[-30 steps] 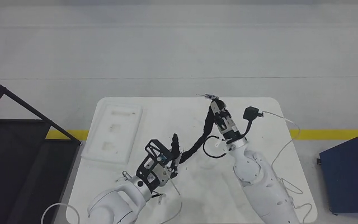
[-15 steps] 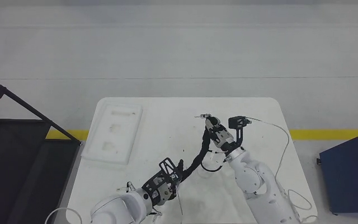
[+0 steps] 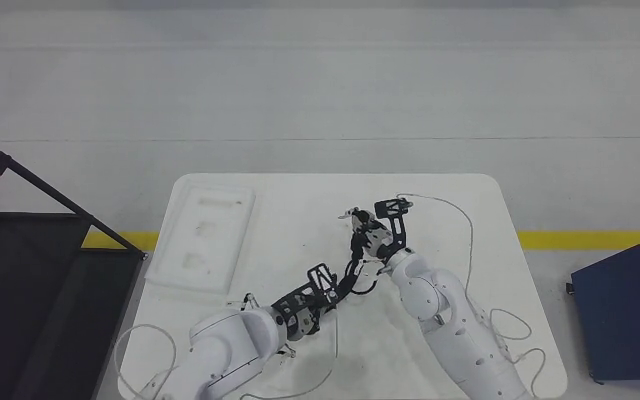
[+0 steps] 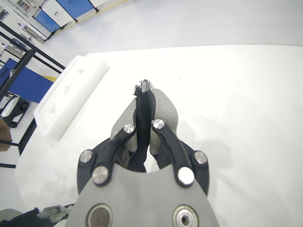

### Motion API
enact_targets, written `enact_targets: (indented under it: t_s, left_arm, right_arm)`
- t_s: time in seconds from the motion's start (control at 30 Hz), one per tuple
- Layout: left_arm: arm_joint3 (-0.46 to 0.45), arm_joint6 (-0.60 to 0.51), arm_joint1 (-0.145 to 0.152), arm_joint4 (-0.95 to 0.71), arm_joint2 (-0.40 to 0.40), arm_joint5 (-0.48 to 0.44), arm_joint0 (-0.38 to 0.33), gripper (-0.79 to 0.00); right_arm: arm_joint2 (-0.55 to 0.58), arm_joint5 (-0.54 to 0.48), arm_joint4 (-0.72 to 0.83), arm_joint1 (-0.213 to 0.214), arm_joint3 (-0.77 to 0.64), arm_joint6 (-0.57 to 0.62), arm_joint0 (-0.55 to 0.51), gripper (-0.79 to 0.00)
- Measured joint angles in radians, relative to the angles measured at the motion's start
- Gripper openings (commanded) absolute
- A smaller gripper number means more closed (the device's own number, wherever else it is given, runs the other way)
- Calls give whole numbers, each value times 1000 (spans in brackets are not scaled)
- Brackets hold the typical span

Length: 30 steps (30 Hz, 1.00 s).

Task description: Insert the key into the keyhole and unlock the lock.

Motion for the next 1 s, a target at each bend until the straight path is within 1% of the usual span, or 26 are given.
enact_targets:
  t_s: [0.17,0.33,0.37,0.4,0.43,0.6,0.7,0.8,0.9,1.0]
  left_arm:
    - [47,-74,-9,13,47,-1,-45,-785]
    - [90,-110,-9,30,29,4,-75,-785]
    - [98,-119,-8,35,22,1,-80,-748]
    - [103,-123,-8,40,17,0,-85,-554]
    - [109,-121,-8,45,12,2,-90,0]
    - [155,-96,-12,56,9,23,-111,0]
    - [183,-106,-15,81,8,42,-129,0]
    - [186,-121,-15,97,5,47,-138,0]
    - [156,-141,-12,130,-18,47,-140,0]
    - [84,-150,-6,178,-61,59,-130,0]
  right_arm:
    - [-8,26,-27,-2,2,41,6,-785]
    - [0,29,-44,0,-9,53,-5,-785]
    - [1,29,-46,0,-11,57,-8,-785]
    - [1,29,-46,0,-12,61,-10,-785]
    - [0,29,-49,0,-14,66,-12,-785]
    - [-1,32,-48,-1,-20,86,-13,-785]
    - [2,36,-51,-1,-25,95,-16,-785]
    - [8,38,-54,0,-35,103,-24,-785]
    - [13,40,-59,1,-44,113,-32,-785]
    - [15,48,-69,3,-52,131,-40,-785]
